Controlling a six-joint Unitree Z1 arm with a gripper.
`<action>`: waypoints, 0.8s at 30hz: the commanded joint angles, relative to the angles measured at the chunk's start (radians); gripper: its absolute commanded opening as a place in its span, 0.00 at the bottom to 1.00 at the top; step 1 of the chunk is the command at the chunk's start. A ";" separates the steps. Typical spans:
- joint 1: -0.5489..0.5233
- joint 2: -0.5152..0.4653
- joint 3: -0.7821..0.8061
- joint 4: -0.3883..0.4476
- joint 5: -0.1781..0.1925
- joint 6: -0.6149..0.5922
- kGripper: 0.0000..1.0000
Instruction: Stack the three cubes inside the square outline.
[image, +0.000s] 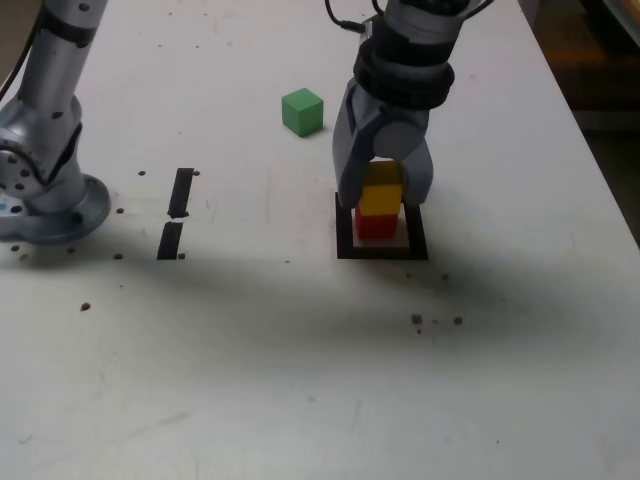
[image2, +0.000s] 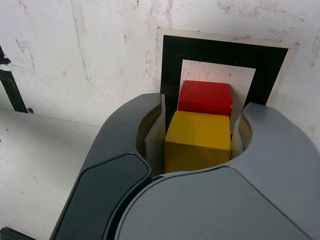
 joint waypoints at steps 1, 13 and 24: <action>-0.002 0.004 -0.001 -0.001 -0.001 0.003 0.57; 0.001 -0.025 0.011 0.033 0.011 0.002 0.99; 0.014 -0.063 0.063 0.075 0.006 0.007 1.00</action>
